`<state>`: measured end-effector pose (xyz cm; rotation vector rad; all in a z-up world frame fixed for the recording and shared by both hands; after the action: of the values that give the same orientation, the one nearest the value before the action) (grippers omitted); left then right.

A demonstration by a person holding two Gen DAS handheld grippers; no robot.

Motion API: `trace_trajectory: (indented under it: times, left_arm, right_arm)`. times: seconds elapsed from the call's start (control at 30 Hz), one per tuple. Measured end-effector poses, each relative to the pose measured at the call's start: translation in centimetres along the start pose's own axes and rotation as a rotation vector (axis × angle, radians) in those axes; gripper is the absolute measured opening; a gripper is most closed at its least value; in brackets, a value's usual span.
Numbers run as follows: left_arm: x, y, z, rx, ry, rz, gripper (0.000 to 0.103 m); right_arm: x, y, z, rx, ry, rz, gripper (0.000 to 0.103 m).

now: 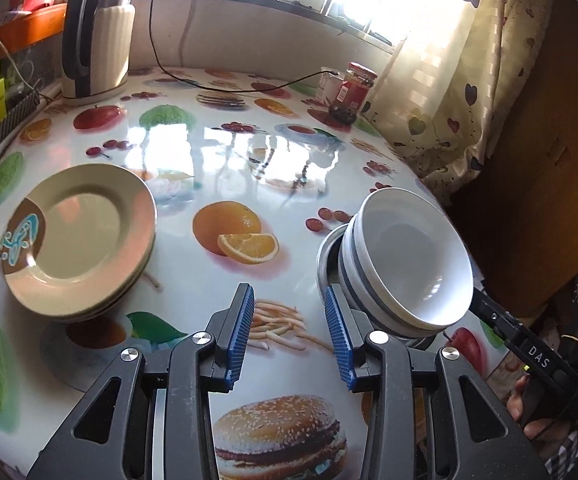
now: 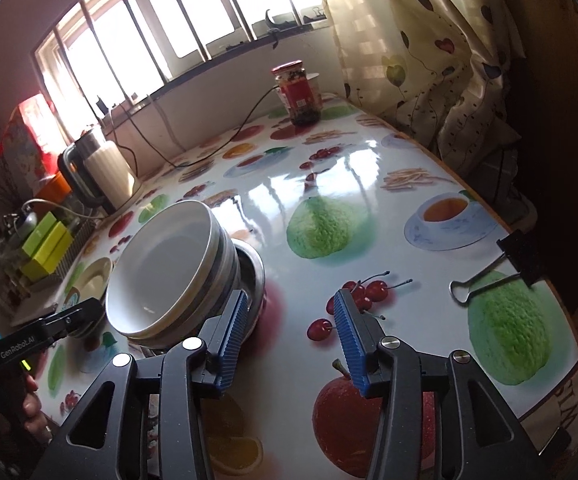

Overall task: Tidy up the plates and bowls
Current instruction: 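Close both tools on the rim of the steel bowl holding the bowls, then lift the steel bowl stack with both tools and carry it over the cream plates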

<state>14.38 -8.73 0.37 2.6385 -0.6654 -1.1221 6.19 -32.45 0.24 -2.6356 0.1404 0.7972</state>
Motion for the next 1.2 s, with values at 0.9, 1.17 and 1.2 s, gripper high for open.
trace_trajectory:
  times: [0.9,1.17,1.2]
  left_arm:
    - [5.0,-2.2,0.6,-0.208,-0.112,0.225,0.038]
    - [5.0,-2.8,0.9,-0.26,-0.106,0.274,0.032]
    - [5.0,-2.8,0.9,-0.264,-0.105,0.281,0.029]
  right_arm:
    - [4.8,3.0,1.5,0.299,-0.099,-0.272,0.032]
    - [5.0,4.1,2.1,0.411,-0.107,-0.344,0.028]
    - [5.0,4.1,2.2,0.426,-0.104,-0.362,0.026]
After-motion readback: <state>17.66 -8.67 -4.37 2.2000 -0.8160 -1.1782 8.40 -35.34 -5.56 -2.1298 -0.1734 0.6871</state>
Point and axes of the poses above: each gripper's, at about its wrist camera, not at the fingertips, and x roughly the way its jaws point, y to its right, z to its underside, the point moved 2 cm from there along x, roughly the way its jaws point, and after that the axes turned 8 degrees about y, right-handed, at the moved point
